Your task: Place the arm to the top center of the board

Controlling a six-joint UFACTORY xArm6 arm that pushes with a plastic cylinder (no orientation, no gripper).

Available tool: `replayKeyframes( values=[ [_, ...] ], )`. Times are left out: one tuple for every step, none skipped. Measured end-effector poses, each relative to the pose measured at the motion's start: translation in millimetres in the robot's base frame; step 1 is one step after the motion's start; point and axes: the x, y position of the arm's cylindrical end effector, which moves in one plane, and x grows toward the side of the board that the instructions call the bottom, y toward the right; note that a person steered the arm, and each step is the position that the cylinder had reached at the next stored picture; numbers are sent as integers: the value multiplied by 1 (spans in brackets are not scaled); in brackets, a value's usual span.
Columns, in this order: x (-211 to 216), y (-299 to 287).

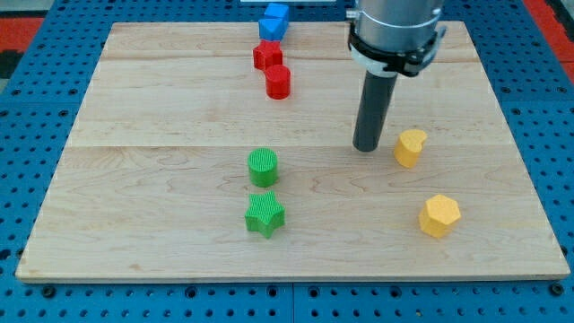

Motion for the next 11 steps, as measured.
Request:
replayKeyframes(
  values=[
    [-12,49],
    [15,74],
    [82,42],
    [43,79],
    [-30,100],
    [-89,100],
    [-164,98],
    [-231,66],
    [-243,56],
    [-243,38],
    [-243,3]
  ],
)
